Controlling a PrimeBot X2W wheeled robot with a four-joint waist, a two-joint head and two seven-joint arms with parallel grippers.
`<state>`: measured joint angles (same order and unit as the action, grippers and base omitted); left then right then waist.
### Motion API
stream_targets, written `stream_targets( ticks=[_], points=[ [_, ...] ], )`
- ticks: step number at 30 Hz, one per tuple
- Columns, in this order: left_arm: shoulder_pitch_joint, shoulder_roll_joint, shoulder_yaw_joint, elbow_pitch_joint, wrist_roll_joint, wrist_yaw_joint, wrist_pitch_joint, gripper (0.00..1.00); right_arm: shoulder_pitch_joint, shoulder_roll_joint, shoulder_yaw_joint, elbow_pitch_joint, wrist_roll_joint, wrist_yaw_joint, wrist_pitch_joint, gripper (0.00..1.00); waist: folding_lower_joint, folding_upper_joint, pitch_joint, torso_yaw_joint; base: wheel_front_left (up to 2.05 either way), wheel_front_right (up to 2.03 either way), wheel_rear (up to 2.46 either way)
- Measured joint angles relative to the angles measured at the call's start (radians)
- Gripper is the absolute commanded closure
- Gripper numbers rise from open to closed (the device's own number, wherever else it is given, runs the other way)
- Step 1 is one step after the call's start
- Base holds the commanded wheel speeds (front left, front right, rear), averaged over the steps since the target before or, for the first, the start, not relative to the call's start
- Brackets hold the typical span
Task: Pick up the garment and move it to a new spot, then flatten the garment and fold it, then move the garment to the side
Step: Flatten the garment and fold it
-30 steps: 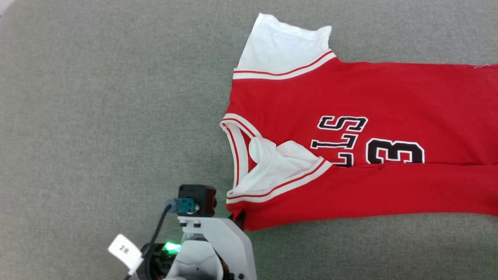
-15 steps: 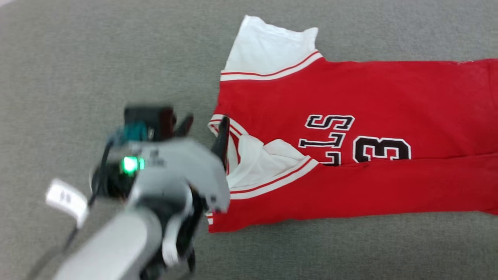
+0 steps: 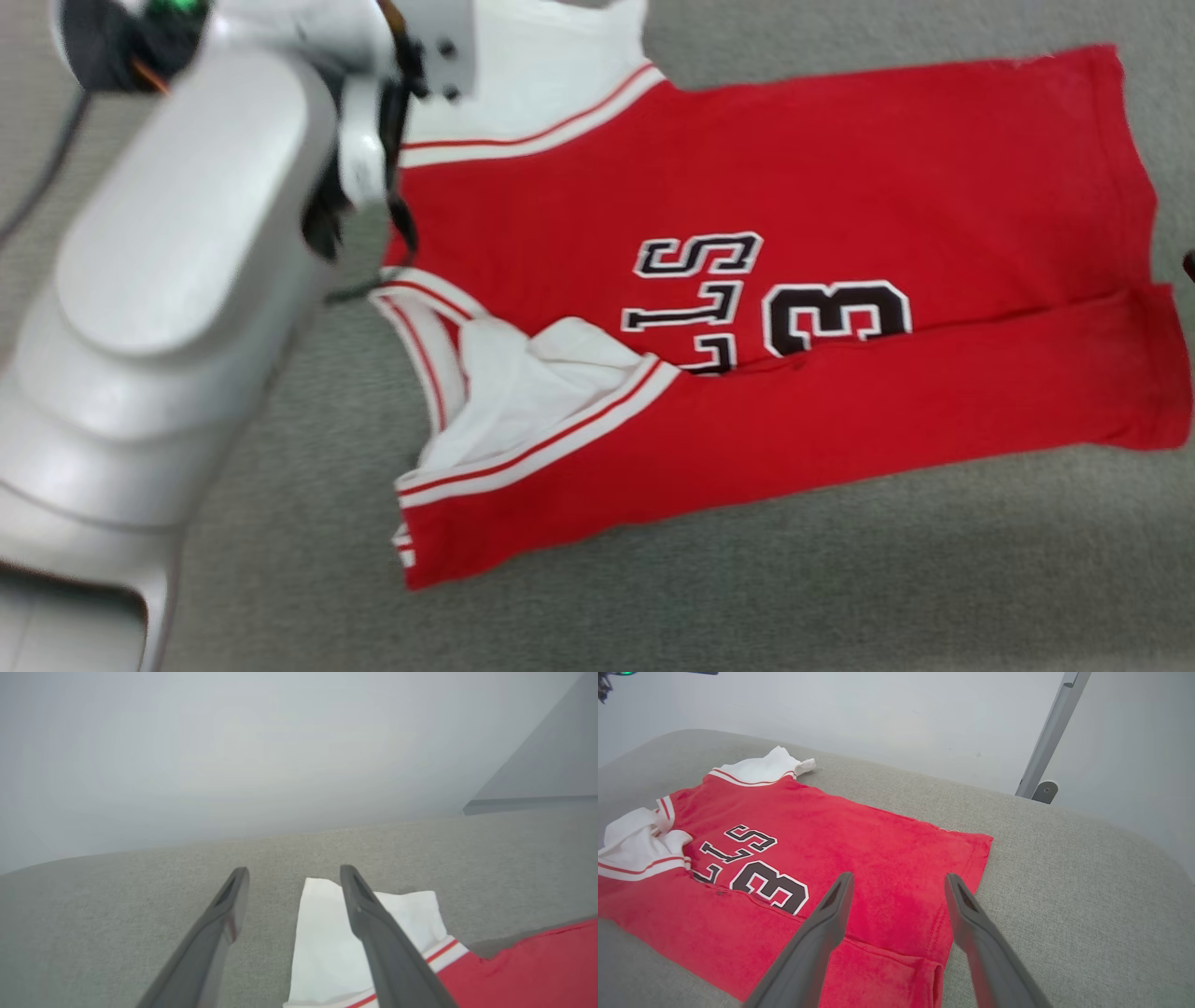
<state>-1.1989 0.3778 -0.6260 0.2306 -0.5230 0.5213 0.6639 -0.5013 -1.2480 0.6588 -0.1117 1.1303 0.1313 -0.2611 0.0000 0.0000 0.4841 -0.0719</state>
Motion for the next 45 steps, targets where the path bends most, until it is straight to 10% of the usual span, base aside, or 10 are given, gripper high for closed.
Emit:
stream_targets(
  ticks=[10,22,23,24,26,35,45],
  points=[
    [-0.13,-0.021,-0.024,0.314,-0.019,-0.086,0.081,0.0,0.041,0.068,-0.094,-0.037,-0.055,0.0,0.0,0.0,0.0,0.0,0.093,-0.104,0.0,0.0,0.0],
    [-0.172,-0.004,0.002,0.361,-0.044,0.006,0.239,0.0,0.064,0.076,-0.125,-0.059,-0.083,0.0,0.0,0.0,0.0,0.0,0.161,-0.151,0.0,0.0,0.0],
    [-0.171,-0.006,0.01,0.353,-0.053,0.017,0.244,0.08,0.066,0.074,-0.128,-0.058,-0.083,0.0,0.0,0.0,0.0,0.0,0.163,-0.151,0.0,0.0,0.0],
    [-0.168,-0.008,0.012,0.343,-0.058,0.017,0.252,0.6,0.068,0.073,-0.13,-0.058,-0.082,0.0,0.0,0.0,0.0,0.0,0.164,-0.149,0.0,0.0,0.0],
    [-0.162,-0.009,0.015,0.324,-0.066,0.025,0.257,1.0,0.069,0.069,-0.133,-0.059,-0.074,0.0,0.0,0.0,0.0,0.0,0.165,-0.144,0.0,0.0,0.0],
    [-0.151,-0.044,0.0,0.28,-0.069,0.007,0.21,1.0,-0.049,-0.057,-0.05,-0.047,-0.023,0.0,0.105,0.0,0.0,0.0,0.176,-0.105,0.0,0.0,0.0],
    [-0.198,-0.138,-0.021,0.315,-0.071,-0.023,0.144,1.0,-0.487,0.036,0.089,0.17,-0.028,0.0,0.501,0.0,0.0,0.0,0.205,-0.028,0.0,0.0,0.0]
  ],
)
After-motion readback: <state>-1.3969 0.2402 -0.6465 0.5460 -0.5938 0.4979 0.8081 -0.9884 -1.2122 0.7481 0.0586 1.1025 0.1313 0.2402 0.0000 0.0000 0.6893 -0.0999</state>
